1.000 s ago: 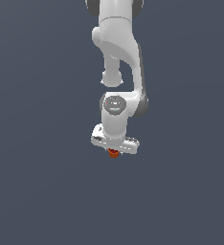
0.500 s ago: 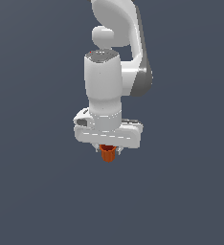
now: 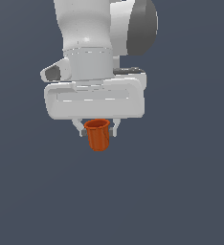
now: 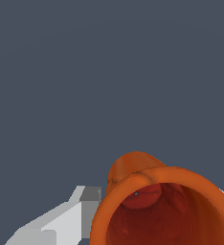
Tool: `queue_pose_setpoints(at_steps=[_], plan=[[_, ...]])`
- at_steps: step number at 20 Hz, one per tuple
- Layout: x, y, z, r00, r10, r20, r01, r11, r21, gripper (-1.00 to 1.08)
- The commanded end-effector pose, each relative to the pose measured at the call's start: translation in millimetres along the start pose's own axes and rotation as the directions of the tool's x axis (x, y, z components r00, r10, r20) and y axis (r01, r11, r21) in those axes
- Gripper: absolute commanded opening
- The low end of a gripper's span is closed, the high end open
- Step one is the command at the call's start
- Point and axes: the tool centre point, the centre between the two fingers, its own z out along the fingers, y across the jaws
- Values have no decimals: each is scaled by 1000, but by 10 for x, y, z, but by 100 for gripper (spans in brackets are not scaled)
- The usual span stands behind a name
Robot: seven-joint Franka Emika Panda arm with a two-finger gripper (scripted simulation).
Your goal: Pick up the object and move it to a goal position.
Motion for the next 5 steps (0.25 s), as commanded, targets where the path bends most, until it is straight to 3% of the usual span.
queue_pose_setpoints(at_steps=[1,5], plan=[[98,-9,-140,1000,-7,-25,7,1000,11,-100],[142,-10,-207,999,-9,-36,10,1000,17,-100]])
